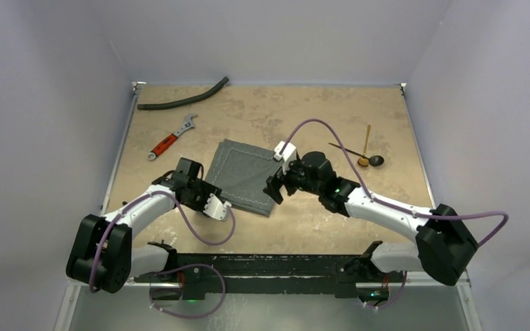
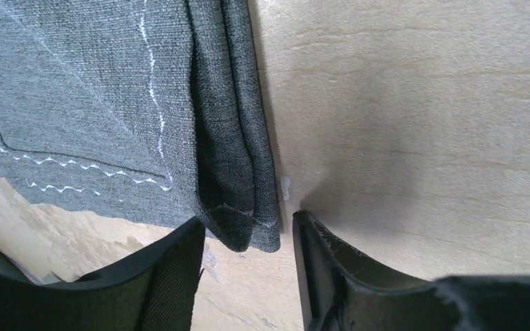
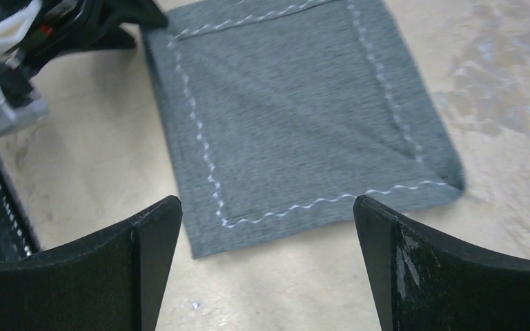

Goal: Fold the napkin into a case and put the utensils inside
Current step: Pick up the upper triangle-folded napkin from the center of the board.

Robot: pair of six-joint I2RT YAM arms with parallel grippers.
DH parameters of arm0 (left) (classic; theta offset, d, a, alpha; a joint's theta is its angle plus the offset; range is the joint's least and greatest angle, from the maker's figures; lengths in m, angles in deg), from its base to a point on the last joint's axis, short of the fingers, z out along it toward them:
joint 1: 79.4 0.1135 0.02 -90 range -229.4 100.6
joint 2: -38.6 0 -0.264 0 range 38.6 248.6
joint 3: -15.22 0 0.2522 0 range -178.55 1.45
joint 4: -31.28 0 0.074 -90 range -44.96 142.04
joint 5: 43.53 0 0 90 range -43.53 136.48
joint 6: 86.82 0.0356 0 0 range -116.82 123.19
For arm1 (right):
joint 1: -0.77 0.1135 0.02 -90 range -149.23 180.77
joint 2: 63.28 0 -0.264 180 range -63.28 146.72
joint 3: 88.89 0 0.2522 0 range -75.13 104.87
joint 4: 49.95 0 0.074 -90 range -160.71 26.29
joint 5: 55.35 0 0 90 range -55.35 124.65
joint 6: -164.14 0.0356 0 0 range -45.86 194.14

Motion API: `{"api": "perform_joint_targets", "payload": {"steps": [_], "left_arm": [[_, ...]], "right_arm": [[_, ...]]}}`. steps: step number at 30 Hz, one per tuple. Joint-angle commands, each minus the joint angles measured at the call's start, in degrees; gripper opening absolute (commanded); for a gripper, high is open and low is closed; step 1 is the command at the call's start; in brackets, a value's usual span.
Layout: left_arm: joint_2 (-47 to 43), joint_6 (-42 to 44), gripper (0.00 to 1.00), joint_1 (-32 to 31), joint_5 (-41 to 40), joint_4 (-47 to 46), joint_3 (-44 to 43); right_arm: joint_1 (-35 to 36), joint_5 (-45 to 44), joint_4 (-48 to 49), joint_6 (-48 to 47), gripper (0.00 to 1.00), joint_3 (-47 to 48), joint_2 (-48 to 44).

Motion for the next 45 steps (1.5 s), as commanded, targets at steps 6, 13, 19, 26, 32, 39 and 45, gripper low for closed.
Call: {"api": "perform_joint_targets", "payload": {"steps": [6,13,19,26,32,39,45], "left_arm": [[0.4,-1.2,0.2,-0.6,0.5,-6.2,2.4],[-0.8,-5.9,0.0,-0.4,0.0,-6.1,2.3],[-0.7,-6.7,0.0,2.5,-0.3,-5.4,2.7],[-2.6,-7.4,0.0,4.6,0.4,-3.3,3.3],[-3.1,-8.1,0.0,4.6,1.3,-2.5,2.6],[-3.5,-8.1,0.0,4.6,0.9,-2.4,2.7],[-3.4,-8.5,0.0,4.6,1.1,-2.6,1.5]], "right_arm": [[6.7,-1.2,0.3,-3.6,0.99,1.9,7.6],[13.0,-4.9,-1.7,-4.7,0.99,4.7,13.5],[15.5,-7.8,-6.2,-10.1,0.99,8.1,17.4],[15.6,-7.0,-8.5,-16.7,0.98,9.9,20.0],[15.6,-3.6,-7.7,-16.4,0.96,10.6,22.7],[15.7,-7.3,-7.0,-16.3,0.93,10.5,26.7],[15.7,-9.2,-6.8,-15.1,0.73,9.7,27.1]]}}
